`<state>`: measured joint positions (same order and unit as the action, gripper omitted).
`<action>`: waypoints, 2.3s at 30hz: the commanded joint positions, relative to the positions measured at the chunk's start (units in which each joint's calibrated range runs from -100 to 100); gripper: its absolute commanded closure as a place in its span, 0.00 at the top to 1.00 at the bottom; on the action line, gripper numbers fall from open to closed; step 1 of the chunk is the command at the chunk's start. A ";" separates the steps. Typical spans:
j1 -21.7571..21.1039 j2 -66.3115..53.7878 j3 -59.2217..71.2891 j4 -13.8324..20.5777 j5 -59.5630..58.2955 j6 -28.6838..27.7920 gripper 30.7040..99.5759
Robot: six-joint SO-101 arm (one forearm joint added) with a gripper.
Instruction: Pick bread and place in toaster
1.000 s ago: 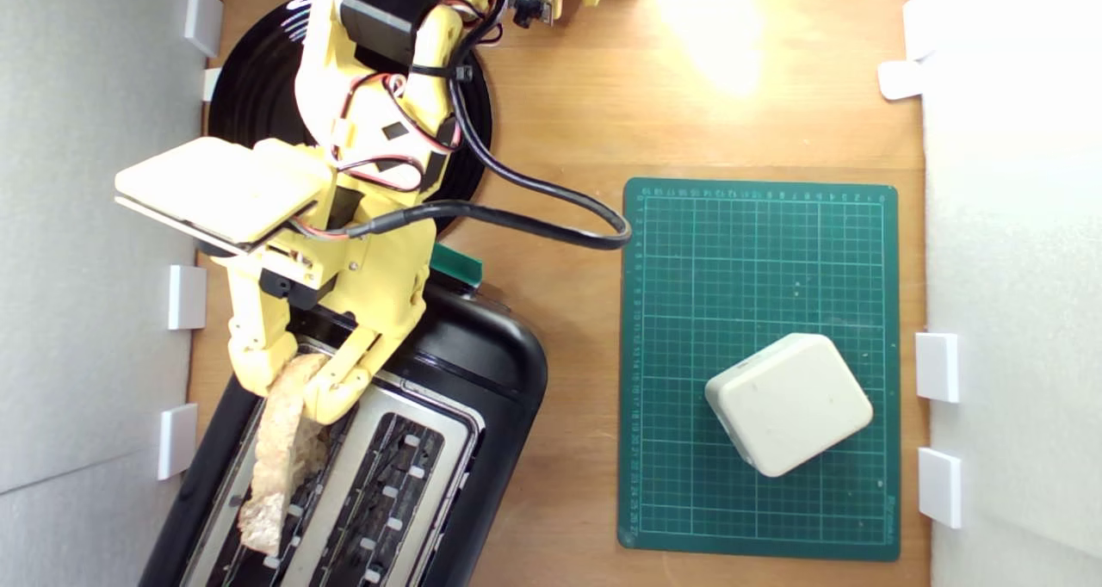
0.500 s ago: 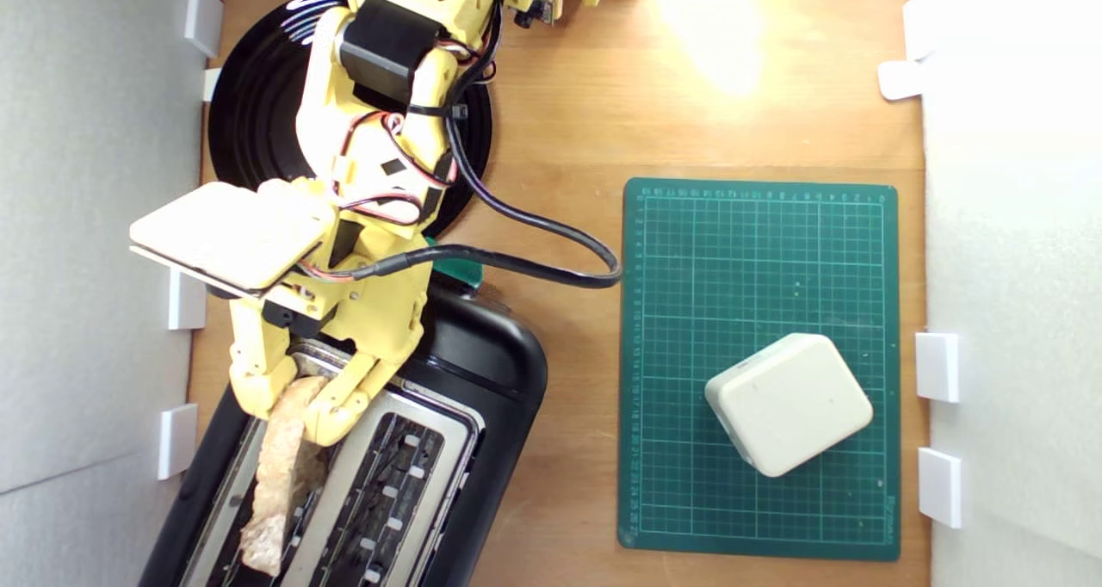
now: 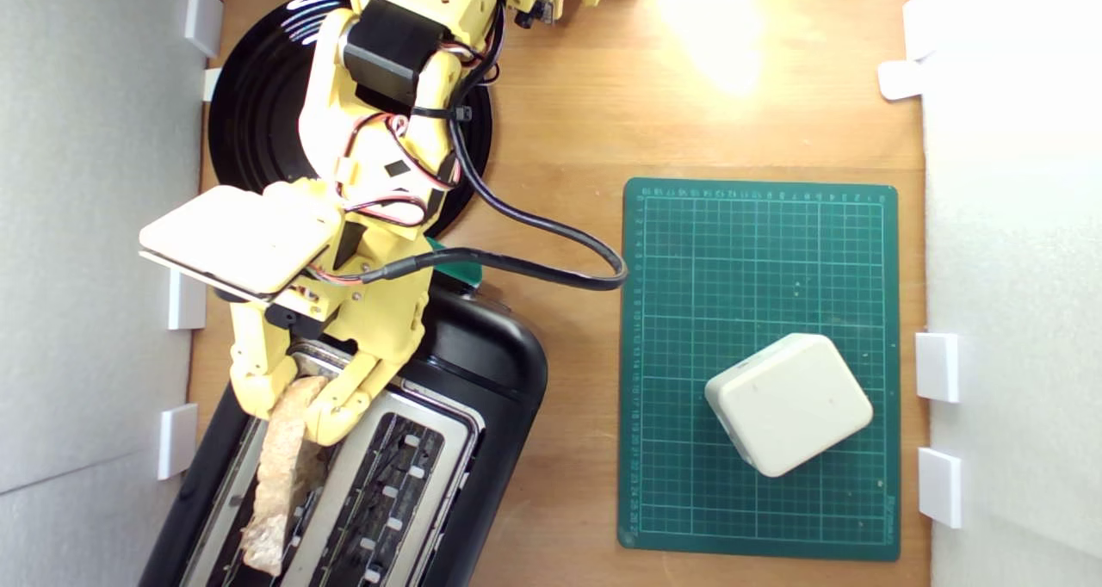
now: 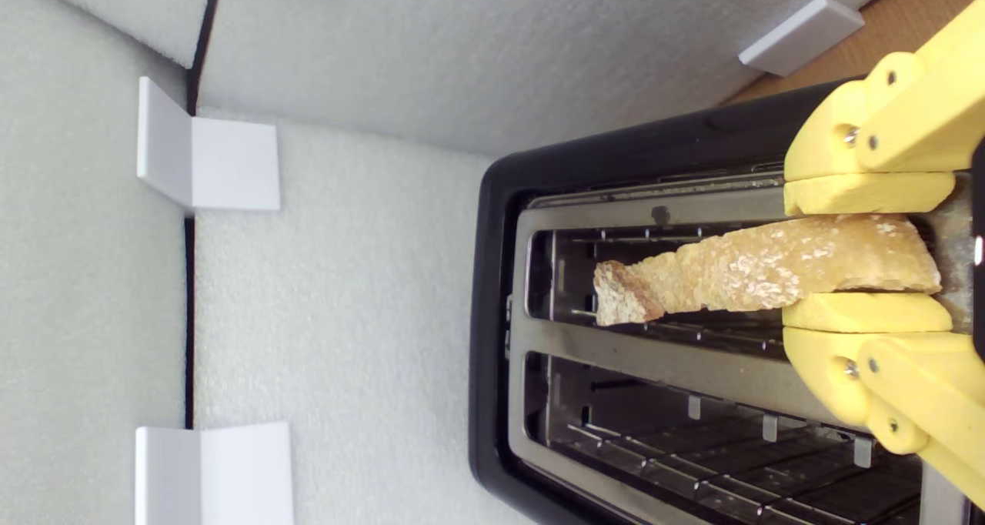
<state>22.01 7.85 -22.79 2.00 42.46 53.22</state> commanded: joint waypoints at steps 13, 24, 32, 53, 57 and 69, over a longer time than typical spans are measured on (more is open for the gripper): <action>0.39 -0.37 -1.86 0.54 -0.99 0.17 0.55; 0.39 -1.20 -2.04 0.09 -1.08 0.22 0.61; 0.39 -3.61 -5.49 -1.64 -1.08 -0.25 0.62; 0.39 -9.68 -7.21 -8.62 -1.08 -1.04 0.62; 0.39 -12.01 -6.94 -9.25 -1.08 -2.45 0.61; -4.93 -20.92 -5.49 -9.16 -0.48 -18.56 0.61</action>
<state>18.90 -7.85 -26.12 -8.40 42.54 38.42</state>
